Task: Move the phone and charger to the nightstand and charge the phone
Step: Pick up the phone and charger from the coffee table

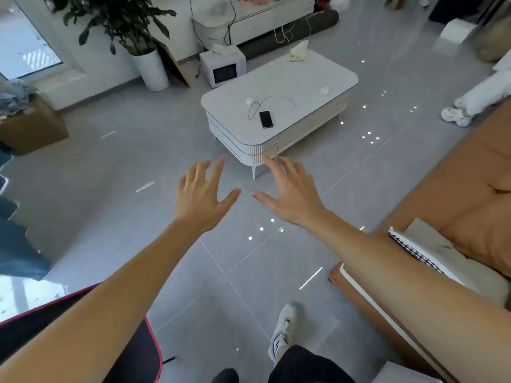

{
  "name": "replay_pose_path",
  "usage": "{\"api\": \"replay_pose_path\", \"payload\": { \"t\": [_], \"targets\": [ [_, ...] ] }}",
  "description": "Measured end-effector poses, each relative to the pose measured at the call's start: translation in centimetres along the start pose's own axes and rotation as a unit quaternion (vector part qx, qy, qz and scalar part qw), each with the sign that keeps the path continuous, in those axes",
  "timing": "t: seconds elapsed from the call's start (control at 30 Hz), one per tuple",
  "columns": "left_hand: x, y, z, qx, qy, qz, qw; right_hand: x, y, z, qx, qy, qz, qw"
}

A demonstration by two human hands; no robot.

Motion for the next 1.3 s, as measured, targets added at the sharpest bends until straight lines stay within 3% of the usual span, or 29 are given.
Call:
{"api": "replay_pose_path", "payload": {
  "t": [0.43, 0.83, 1.3],
  "targets": [
    [5.8, -14.4, 5.0, -0.021, -0.020, -0.009, 1.000, 12.8, -11.8, -1.2, -0.008, 0.001, 0.014, 1.000],
    [3.5, -35.4, 12.8, -0.059, 0.009, -0.007, 0.998, 20.9, -31.3, 2.8, -0.049, 0.023, 0.045, 0.998],
    [1.4, -58.9, 20.3, -0.108, 0.027, -0.003, 0.994, 30.3, -52.8, 7.1, -0.057, -0.030, 0.111, 0.992]
  ]
}}
Point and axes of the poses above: each hand's wrist, its own y-axis away from the middle knuckle, its own z-axis out of the palm, x = y × z, the point moved 1 cm from there along -y, towards the middle knuckle, and after that the axes turned 8 degrees about -z, right-handed, at the moved point
